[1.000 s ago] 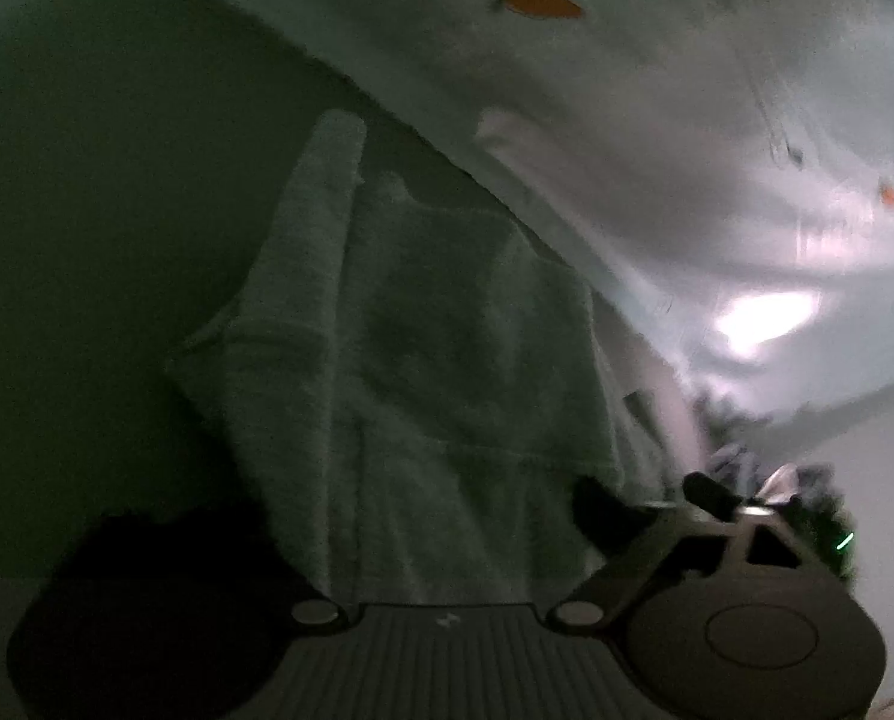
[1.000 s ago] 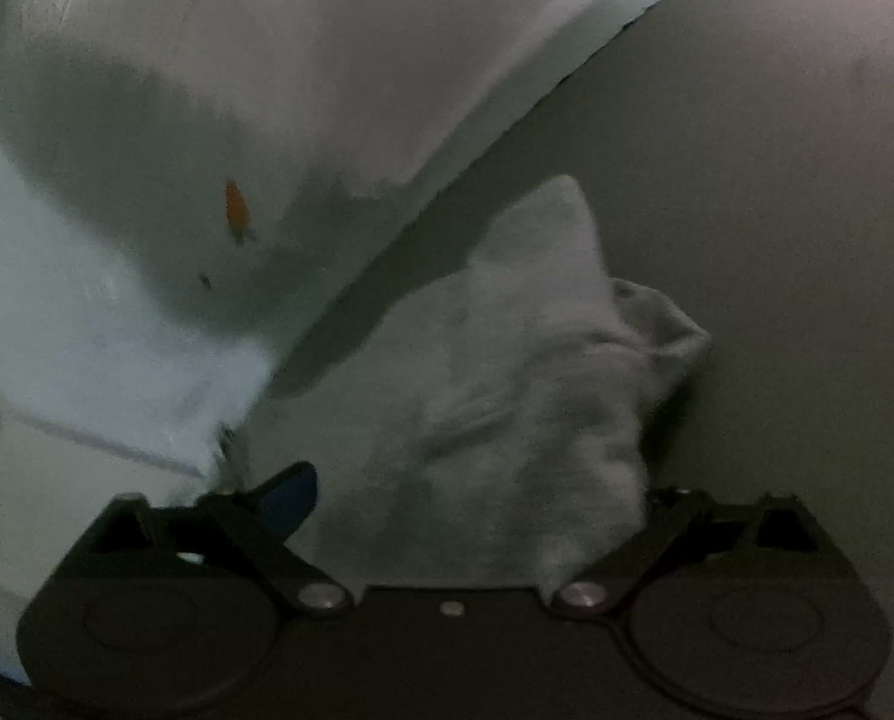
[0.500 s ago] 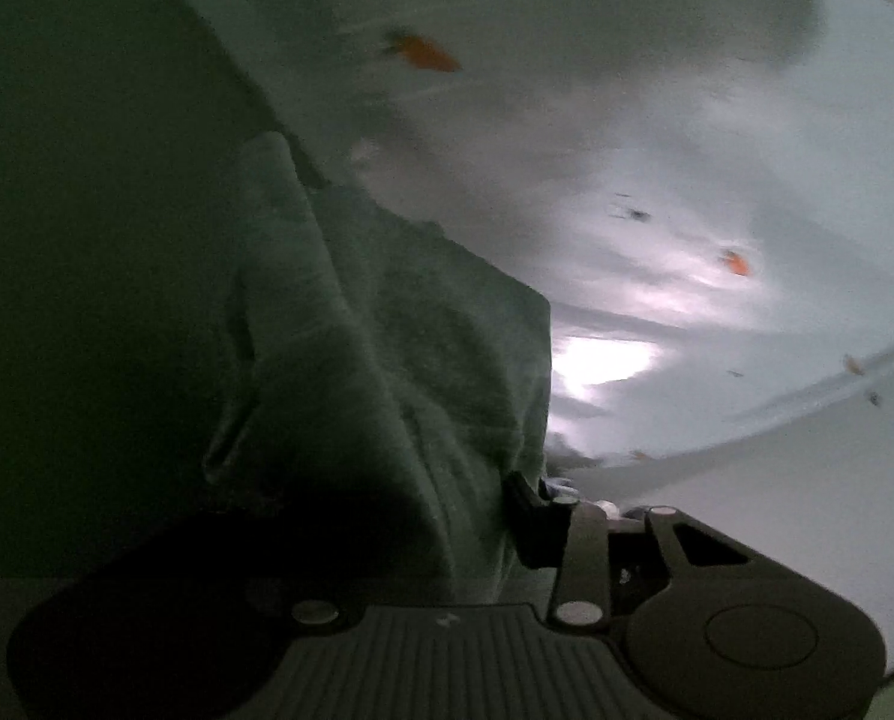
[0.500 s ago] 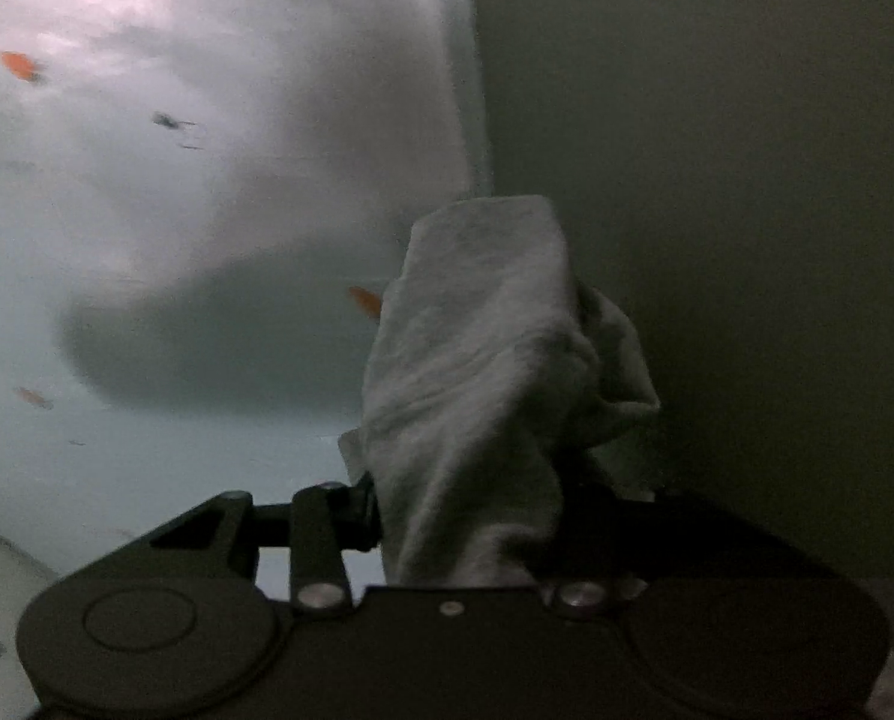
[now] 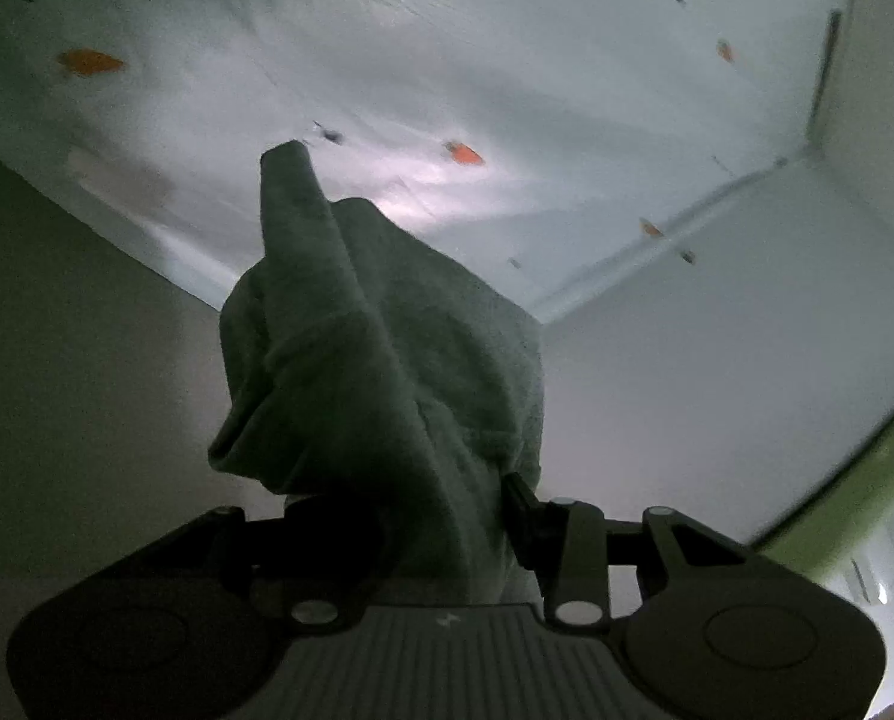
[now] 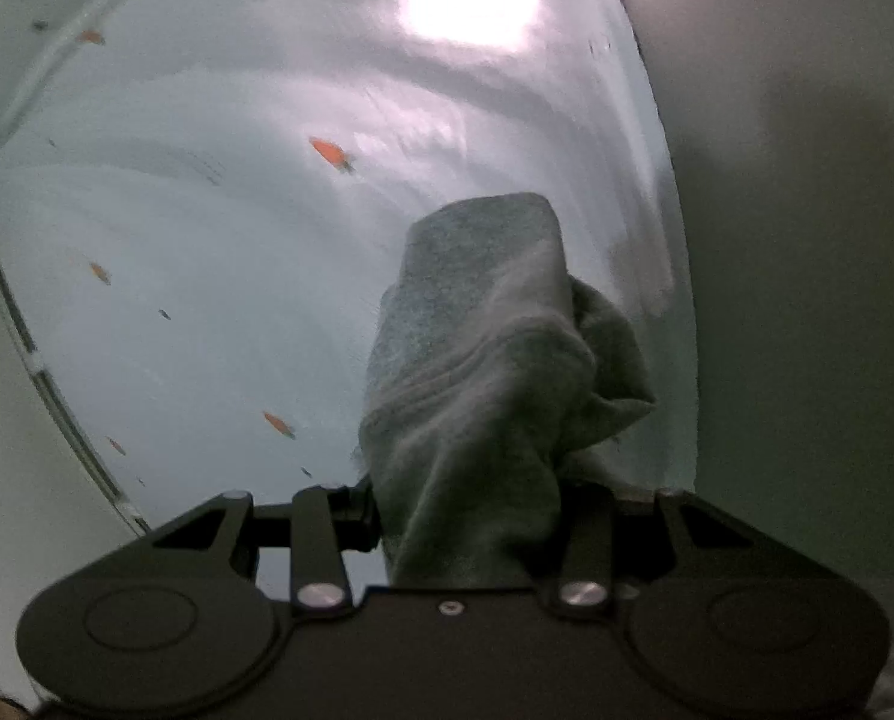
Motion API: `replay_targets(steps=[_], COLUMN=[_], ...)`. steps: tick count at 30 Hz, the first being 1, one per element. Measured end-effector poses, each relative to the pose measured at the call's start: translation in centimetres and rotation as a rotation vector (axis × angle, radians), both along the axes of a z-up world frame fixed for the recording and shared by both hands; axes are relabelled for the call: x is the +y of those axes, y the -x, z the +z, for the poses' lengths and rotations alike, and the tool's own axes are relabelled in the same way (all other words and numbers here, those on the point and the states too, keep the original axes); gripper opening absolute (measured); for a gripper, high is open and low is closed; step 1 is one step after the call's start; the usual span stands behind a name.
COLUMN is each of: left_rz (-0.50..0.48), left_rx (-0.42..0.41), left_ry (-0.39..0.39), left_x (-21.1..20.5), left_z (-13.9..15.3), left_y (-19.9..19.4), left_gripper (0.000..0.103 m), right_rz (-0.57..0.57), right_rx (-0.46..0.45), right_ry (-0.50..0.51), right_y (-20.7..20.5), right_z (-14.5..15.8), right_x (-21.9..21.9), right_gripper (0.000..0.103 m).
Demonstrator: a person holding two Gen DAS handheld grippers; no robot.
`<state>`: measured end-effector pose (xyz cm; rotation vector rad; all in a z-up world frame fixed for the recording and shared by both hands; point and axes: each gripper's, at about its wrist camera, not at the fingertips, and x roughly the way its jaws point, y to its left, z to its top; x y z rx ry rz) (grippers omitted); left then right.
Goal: Fold clothes
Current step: 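Grasp the folded hoodie with both grippers and lift it off the table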
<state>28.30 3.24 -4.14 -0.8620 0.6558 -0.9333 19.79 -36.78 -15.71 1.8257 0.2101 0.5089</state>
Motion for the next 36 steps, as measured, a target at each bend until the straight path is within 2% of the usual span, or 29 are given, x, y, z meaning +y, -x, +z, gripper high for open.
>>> replay_targets(steps=[6,10,14,18,22,27,29,32,36], left_rz=[-0.145,-0.189,-0.238,-0.268,-0.333,-0.446,-0.502,-0.572,-0.608], left_rx=[0.015,0.012,-0.032,-0.092,-0.141,-0.27,-0.267,-0.27,-0.367], left_ry=[0.033,0.022,0.005,-0.002,0.021,-0.037,-0.021,-0.015,-0.093], left_x=[-5.1,-10.4,-17.5,-26.8,-36.3,-46.7,-50.8,-56.8,-63.4], left_z=[-0.3,-0.1,1.1,3.1,5.7,10.2,11.4,13.2,14.6], left_y=[0.8,1.5,1.4,1.0,-2.1,-6.4,-8.5,-12.0,-15.9], left_gripper=[0.041,0.04,0.04,0.04,0.04,0.04,0.04,0.039,0.038], right_rz=[-0.14,-0.206,-0.233,-0.259,-0.314,-0.395,-0.449,-0.516,-0.609], right_rx=[0.009,0.008,-0.044,-0.098,-0.18,-0.257,-0.282,-0.299,-0.269], right_ry=[0.029,0.009,-0.018,-0.045,-0.051,-0.109,-0.121,-0.102,-0.025], right_y=[7.2,8.7,9.1,9.6,8.6,6.6,5.9,5.0,3.3], right_z=[1.0,0.7,0.7,0.6,2.3,3.4,3.7,4.4,4.9], right_x=[-1.9,-5.0,-11.5,-18.0,-26.0,-33.4,-35.8,-38.7,-41.9], right_gripper=[0.044,0.044,0.044,0.044,0.044,0.044,0.044,0.044,0.044])
